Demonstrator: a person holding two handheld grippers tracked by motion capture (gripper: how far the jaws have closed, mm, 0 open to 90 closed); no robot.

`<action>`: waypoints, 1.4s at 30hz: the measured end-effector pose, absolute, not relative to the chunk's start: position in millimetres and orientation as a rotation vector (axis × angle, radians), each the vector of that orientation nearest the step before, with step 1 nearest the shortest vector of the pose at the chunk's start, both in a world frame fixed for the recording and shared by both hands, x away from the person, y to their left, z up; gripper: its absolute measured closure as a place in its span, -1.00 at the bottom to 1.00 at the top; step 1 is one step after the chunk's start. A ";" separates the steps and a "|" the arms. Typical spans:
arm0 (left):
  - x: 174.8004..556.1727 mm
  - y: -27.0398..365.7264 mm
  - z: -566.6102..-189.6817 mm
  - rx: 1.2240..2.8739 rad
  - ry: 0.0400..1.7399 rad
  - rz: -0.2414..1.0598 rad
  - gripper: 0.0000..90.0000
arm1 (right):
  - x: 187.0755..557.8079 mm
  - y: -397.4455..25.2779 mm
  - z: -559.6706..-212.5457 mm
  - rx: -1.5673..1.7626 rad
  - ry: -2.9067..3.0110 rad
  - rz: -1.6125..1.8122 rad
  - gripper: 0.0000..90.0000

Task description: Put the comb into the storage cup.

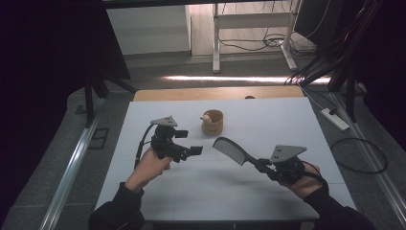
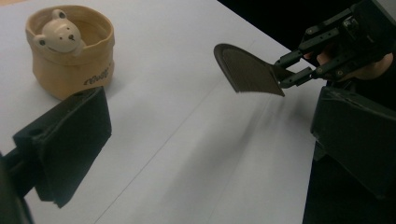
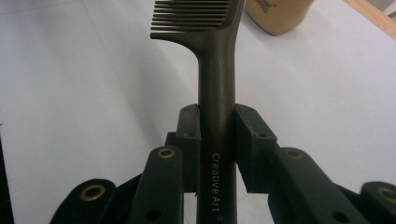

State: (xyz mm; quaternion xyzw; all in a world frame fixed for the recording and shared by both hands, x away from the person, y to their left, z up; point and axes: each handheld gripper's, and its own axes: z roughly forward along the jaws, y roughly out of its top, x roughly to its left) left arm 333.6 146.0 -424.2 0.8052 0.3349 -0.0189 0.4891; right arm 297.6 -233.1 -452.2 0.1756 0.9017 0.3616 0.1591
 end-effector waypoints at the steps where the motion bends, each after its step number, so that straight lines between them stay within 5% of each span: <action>1: 334.1 145.6 -424.6 1.953 0.819 -0.057 -1.00 | 296.6 -231.3 -452.6 0.495 2.580 1.034 0.62; 33: 343.7 122.9 -436.2 1.920 0.841 -0.290 -1.00 | 277.4 -201.9 -450.8 0.293 2.561 1.085 0.62; 37: 343.2 123.5 -435.5 1.911 0.819 -0.324 -0.77 | 276.4 -200.8 -450.9 0.277 2.553 1.080 0.62; 42: 343.7 126.4 -434.3 1.883 0.809 -0.400 -0.25 | 276.0 -200.9 -450.8 0.270 2.549 1.079 0.62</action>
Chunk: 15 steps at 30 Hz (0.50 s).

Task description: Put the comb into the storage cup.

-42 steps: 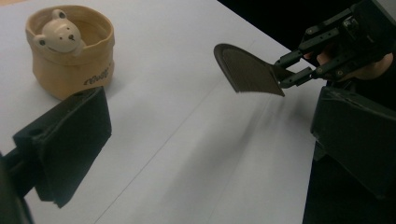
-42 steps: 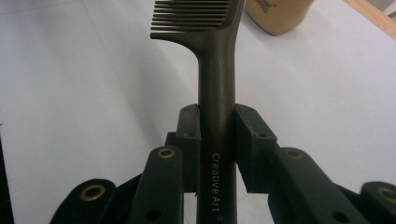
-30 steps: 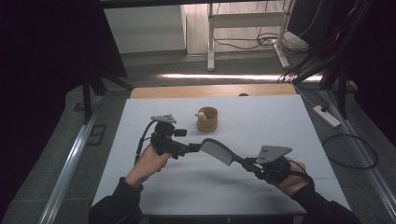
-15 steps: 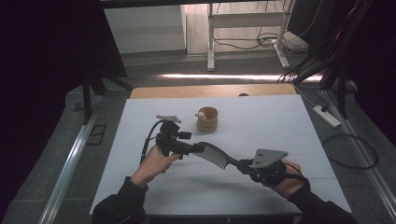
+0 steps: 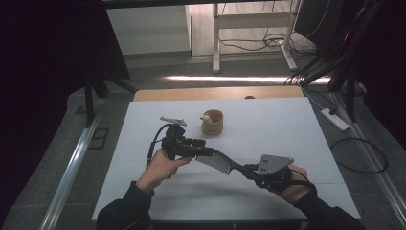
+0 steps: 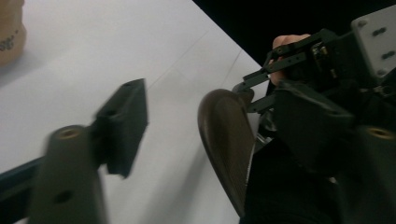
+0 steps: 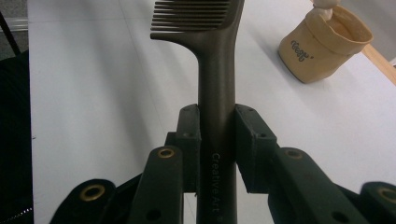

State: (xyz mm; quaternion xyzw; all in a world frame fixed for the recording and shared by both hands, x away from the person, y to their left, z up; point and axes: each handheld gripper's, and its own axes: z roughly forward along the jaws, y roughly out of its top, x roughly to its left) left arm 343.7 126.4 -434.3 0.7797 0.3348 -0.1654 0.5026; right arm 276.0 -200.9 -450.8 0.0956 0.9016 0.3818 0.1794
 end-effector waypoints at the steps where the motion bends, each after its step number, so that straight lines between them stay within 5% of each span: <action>1: 344.0 126.9 -434.2 1.876 0.813 -0.412 -0.17 | 275.9 -200.9 -450.7 0.269 2.547 1.079 0.62; 15: 344.9 127.6 -434.1 1.858 0.832 -0.515 0.62 | 274.2 -200.7 -449.8 0.243 2.525 1.082 0.62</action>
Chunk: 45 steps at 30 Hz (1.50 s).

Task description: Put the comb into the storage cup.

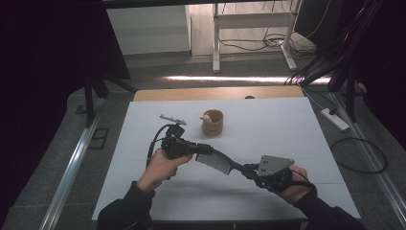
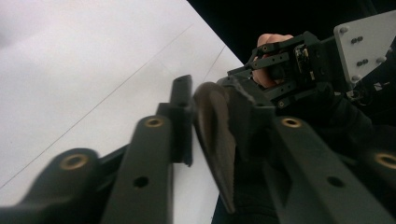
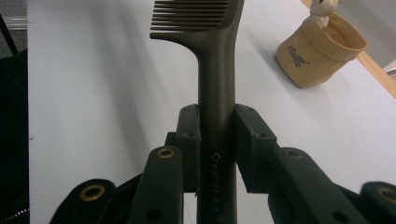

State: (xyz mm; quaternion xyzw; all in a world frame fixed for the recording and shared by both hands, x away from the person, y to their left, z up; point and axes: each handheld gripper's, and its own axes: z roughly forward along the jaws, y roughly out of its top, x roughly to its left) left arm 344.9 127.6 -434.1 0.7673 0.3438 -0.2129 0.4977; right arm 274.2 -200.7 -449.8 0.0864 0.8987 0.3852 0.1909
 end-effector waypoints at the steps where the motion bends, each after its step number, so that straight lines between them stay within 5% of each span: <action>1: 345.3 128.5 -434.3 1.853 0.835 -0.520 0.67 | 274.0 -200.7 -449.5 0.241 2.523 1.085 0.62; 19: 347.8 132.0 -437.6 1.748 0.838 -0.641 0.87 | 273.7 -200.4 -452.4 0.217 2.486 1.078 0.58; 45: 347.2 141.6 -429.9 1.719 0.816 -0.558 0.87 | 287.0 -204.8 -457.6 0.446 2.535 1.108 -0.38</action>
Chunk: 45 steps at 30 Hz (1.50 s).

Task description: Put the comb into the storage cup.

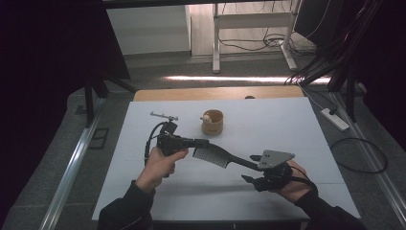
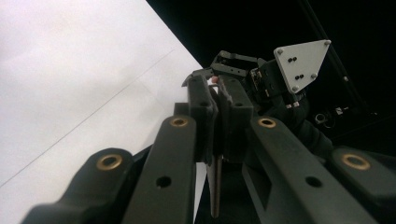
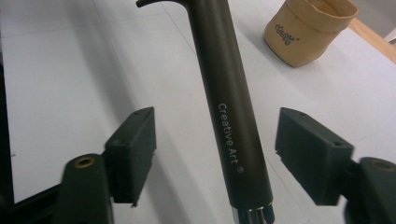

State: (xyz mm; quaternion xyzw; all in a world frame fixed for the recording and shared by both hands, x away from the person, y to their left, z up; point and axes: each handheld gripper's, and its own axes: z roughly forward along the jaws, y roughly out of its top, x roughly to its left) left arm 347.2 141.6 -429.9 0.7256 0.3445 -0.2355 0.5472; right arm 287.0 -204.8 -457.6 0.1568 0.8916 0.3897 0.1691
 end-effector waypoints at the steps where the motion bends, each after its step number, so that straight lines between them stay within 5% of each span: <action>1: 346.9 141.9 -429.5 1.717 0.818 -0.554 0.87 | 287.4 -205.1 -457.5 0.455 2.536 1.110 -0.40; 45: 351.6 179.7 -412.1 1.706 0.858 -0.371 0.87 | 297.3 -231.3 -459.5 0.734 2.572 1.028 -0.96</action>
